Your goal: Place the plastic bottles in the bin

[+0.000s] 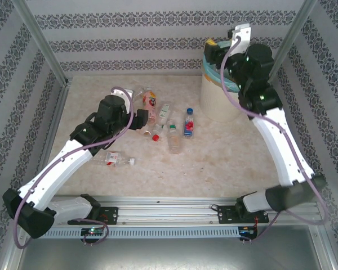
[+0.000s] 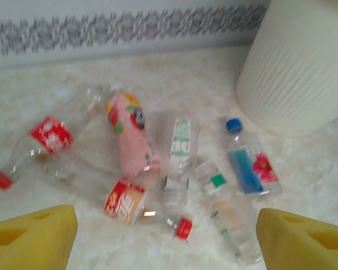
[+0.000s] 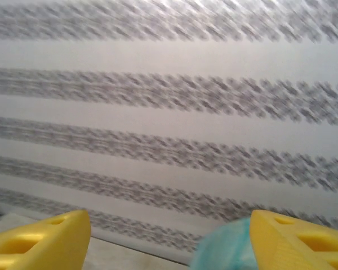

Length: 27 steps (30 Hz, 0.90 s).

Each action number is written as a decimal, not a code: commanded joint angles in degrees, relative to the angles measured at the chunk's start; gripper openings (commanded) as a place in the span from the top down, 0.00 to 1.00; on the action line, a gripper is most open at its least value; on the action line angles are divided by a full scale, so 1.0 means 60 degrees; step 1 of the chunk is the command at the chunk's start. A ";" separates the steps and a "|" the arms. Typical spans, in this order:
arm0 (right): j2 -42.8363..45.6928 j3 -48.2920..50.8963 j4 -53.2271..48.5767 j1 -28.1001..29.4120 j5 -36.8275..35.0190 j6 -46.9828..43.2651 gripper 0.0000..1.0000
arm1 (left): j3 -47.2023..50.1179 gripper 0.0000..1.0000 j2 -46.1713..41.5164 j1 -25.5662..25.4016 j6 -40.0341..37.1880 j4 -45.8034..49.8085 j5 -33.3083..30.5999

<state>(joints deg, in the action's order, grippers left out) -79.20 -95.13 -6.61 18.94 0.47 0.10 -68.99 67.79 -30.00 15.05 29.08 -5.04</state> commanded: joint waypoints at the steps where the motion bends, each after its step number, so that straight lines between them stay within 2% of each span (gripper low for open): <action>1: 0.0600 0.1199 0.0309 0.0974 0.0406 -0.0382 0.26 | -0.0152 0.17 0.0381 0.0595 0.1061 0.1655 0.1124; 4: 0.1137 0.2359 0.0585 0.2054 0.0576 -0.0469 0.25 | -0.0235 0.21 0.0774 0.1208 0.1516 0.2514 0.1983; 6: 0.1391 0.2969 0.0644 0.2676 0.0545 -0.0410 0.25 | -0.0317 0.22 0.0934 0.1565 0.1710 0.3303 0.2159; 9: 0.1728 0.3814 0.0633 0.3491 0.0372 -0.0230 0.25 | -0.0021 0.20 0.0669 0.1835 0.2264 0.4241 0.1609; 12: 0.2031 0.4595 0.0644 0.4047 0.0048 0.0034 0.25 | 0.0866 0.17 -0.0405 0.1863 0.3197 0.4521 0.0329; 13: 0.2118 0.4828 0.0662 0.4176 -0.0087 0.0163 0.25 | 0.1286 0.12 -0.0838 0.1908 0.3708 0.4586 -0.0090; 15: 0.2223 0.5224 0.0825 0.4240 -0.0282 0.0446 0.25 | 0.1971 0.03 -0.1395 0.2200 0.4241 0.4611 -0.0149; 18: 0.2260 0.5468 0.1007 0.4236 -0.0570 0.0659 0.25 | 0.2562 0.00 -0.1593 0.2820 0.4196 0.4458 0.0435; 20: 0.2187 0.5377 0.1071 0.4240 -0.0536 0.0544 0.25 | 0.2590 0.00 -0.1539 0.3093 0.3213 0.4157 0.0720; 23: 0.2063 0.5139 0.1082 0.4226 -0.0394 0.0205 0.25 | 0.2081 0.00 -0.1265 0.3108 0.0524 0.3955 0.0642; 27: 0.2077 0.5129 0.1205 0.4229 -0.0431 -0.0167 0.25 | 0.1312 0.00 -0.1135 0.3107 -0.4472 0.3970 0.1703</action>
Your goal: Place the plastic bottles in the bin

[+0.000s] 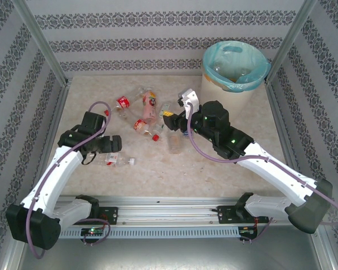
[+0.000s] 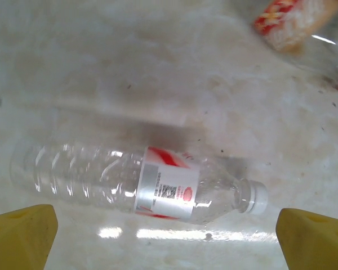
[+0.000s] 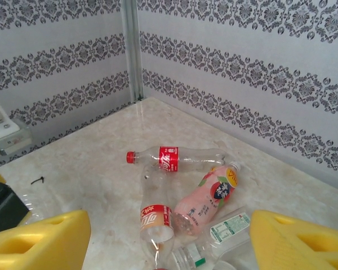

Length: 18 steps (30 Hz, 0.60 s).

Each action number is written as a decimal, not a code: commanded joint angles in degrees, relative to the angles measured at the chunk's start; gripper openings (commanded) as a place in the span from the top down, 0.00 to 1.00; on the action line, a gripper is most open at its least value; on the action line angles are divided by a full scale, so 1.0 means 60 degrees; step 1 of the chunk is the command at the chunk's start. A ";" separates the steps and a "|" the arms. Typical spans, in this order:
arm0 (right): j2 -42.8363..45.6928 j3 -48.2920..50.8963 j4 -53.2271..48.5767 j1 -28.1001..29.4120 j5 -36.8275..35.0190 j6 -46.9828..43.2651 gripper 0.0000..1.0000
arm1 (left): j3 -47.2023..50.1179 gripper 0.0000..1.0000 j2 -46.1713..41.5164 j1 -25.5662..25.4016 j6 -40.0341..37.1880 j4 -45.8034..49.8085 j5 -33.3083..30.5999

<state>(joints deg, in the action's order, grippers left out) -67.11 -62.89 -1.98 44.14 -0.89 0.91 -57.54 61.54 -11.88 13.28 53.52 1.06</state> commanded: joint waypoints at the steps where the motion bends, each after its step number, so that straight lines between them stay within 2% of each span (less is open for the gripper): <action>1: 0.0074 -0.0213 0.0458 0.0027 -0.0246 -0.0367 0.26 | -0.0535 0.00 -0.0239 0.0077 -0.6058 -0.0046 0.1276; 2: 0.0078 -0.0189 0.0472 0.0019 -0.0269 -0.0414 0.25 | -0.0374 0.00 -0.0401 0.0073 -0.7555 0.0063 0.1658; 4: 0.0116 -0.0186 0.0431 0.0010 -0.0263 -0.0524 0.25 | 0.0364 0.00 -0.0799 0.0072 -1.0106 -0.0152 0.1487; 7: 0.0341 -0.0178 0.0207 0.0002 -0.0171 -0.0698 0.26 | 0.1073 0.00 -0.0553 0.0156 -1.2107 -0.0054 0.0798; 11: 0.0853 0.0251 0.0285 -0.0015 -0.0398 -0.0838 0.26 | 0.1440 0.00 0.0500 0.0651 -1.2806 0.0131 0.0630; 15: 0.1141 0.0490 0.0112 -0.0044 -0.0523 -0.0891 0.26 | 0.1892 0.00 0.0636 0.0806 -1.2864 -0.1174 0.0791; 18: 0.1233 0.0673 0.0164 -0.0069 -0.0500 -0.0800 0.26 | 0.1997 0.00 0.1347 0.0837 -1.2654 -0.1776 0.0430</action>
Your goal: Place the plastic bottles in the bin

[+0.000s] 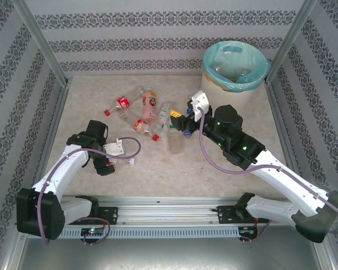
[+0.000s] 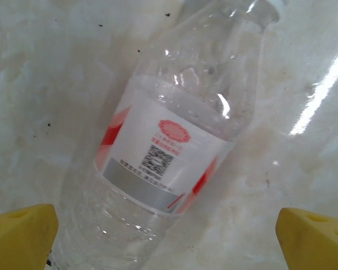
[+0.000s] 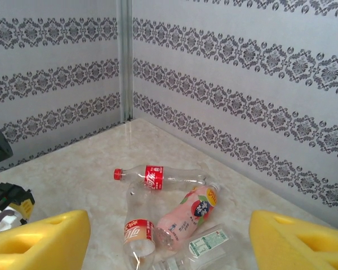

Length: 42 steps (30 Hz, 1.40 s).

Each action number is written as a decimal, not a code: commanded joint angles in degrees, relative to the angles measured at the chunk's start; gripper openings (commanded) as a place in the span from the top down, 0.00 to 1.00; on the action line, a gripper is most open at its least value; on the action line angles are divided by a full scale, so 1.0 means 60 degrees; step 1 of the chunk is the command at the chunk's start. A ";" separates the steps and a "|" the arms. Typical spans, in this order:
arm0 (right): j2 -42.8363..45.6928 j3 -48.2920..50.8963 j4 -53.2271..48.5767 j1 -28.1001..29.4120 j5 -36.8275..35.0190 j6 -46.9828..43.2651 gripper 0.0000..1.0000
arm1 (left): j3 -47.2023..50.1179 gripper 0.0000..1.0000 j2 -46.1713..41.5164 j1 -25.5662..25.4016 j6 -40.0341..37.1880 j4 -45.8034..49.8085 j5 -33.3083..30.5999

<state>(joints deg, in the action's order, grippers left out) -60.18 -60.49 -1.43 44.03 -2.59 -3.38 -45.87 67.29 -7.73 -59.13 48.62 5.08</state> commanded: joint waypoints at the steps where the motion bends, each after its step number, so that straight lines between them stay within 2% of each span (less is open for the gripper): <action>1: 0.0070 0.0305 0.0079 -0.0061 -0.0179 -0.0043 0.26 | 0.0056 0.00 0.0676 0.0146 -0.0492 -0.1082 -0.0426; 6: 0.0069 0.0303 0.0023 -0.0066 -0.0019 0.0065 0.26 | 0.0230 0.00 0.1575 0.0203 -0.0270 -0.1799 -0.0685; 11: 0.0070 0.0311 -0.0075 -0.0073 0.0016 0.0076 0.26 | 0.0323 0.04 0.2102 0.0190 0.0156 -0.2032 -0.0354; 17: 0.0092 0.0215 -0.0172 -0.0076 0.0082 0.0064 0.26 | 0.0295 0.20 0.2090 0.0091 0.0893 -0.2202 0.0629; 27: 0.0055 0.0091 -0.0106 -0.0075 0.0025 0.0247 0.27 | 0.0003 0.37 0.2139 -0.0209 0.1611 -0.2034 0.1311; 33: 0.0070 0.0065 -0.0109 -0.0071 -0.0017 0.0272 0.27 | 0.0022 0.42 0.1496 -0.0220 0.2148 -0.2154 0.1426; 38: 0.0052 -0.0069 -0.0098 -0.0050 -0.0086 0.0377 0.27 | 0.0179 0.44 0.0267 -0.0209 0.2643 -0.2442 0.1413; 42: 0.0074 -0.0070 0.0015 -0.0015 -0.0023 0.0751 0.28 | 0.0152 0.44 -0.0821 -0.0214 0.3157 -0.2491 0.1880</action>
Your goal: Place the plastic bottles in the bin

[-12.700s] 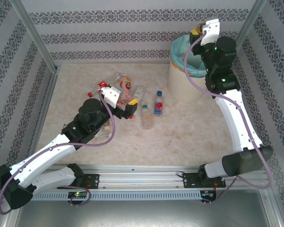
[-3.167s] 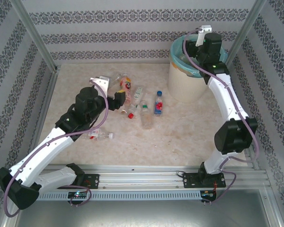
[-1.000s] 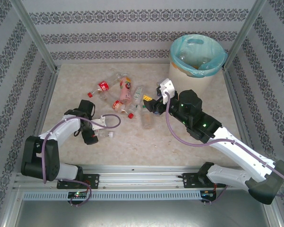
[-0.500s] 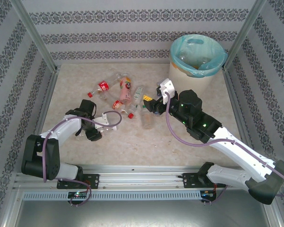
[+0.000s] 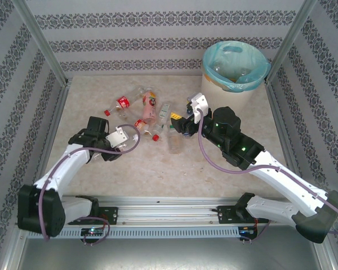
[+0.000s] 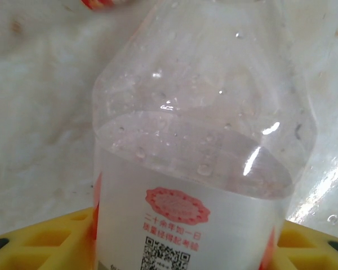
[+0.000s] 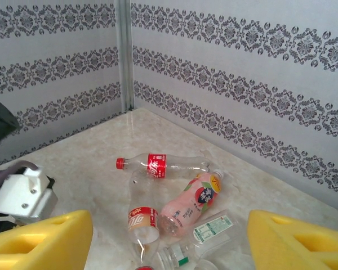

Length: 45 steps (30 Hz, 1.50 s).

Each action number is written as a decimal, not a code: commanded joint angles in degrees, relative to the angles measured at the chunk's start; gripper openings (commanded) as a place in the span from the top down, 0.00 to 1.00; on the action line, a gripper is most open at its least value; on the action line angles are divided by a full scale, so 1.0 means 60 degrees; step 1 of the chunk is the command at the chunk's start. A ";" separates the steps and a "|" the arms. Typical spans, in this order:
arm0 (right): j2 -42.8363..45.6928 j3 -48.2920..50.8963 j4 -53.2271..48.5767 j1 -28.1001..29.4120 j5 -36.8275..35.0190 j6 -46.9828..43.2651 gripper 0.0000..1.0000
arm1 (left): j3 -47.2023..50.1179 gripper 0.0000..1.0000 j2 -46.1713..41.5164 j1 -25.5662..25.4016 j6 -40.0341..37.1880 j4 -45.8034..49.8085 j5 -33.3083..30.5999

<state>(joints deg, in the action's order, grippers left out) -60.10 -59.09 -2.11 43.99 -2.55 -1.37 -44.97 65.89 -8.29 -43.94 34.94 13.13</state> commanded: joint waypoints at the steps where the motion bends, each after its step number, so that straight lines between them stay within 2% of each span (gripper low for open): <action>1: 0.0058 -0.0292 0.0147 -0.0015 -0.0003 0.0533 0.28 | 0.0034 0.44 -0.0889 -0.0125 0.0766 -0.0234 0.0707; 8: -0.0102 -0.0361 0.0245 0.0094 0.0627 0.1013 0.28 | -0.0052 0.44 -0.2451 -0.0119 0.1363 0.0159 0.1684; 14: -0.0633 -0.0427 0.1188 0.0291 0.3383 0.1121 0.26 | -0.0294 0.43 -0.3470 -0.0117 0.2695 -0.0855 0.3583; 18: -0.1190 -0.0801 0.1752 0.0570 0.4399 0.1341 0.24 | -0.0702 0.44 -0.3638 -0.0112 0.3296 -0.1377 0.4688; 23: -0.1816 -0.1210 0.2609 0.0751 0.4756 0.1817 0.23 | -0.1069 0.44 -0.3684 -0.0116 0.3648 -0.1692 0.5318; 32: -0.3036 -0.2227 0.3137 0.1031 0.5038 0.2221 0.25 | -0.1135 0.44 -0.3774 -0.0123 0.3758 -0.1909 0.5764; 39: -0.3936 -0.2876 0.3061 0.1238 0.5154 0.2463 0.34 | -0.0603 0.45 -0.4149 -0.0115 0.4270 -0.2905 0.6042; 45: -0.4176 -0.2939 0.3047 0.1233 0.5327 0.2757 0.49 | -0.0079 0.44 -0.4497 -0.0116 0.4896 -0.3735 0.6179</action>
<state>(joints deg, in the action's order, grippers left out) -84.51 -74.63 14.44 50.96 28.03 13.76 -46.44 40.12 -8.29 -17.58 19.07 47.40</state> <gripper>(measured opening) 0.520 0.558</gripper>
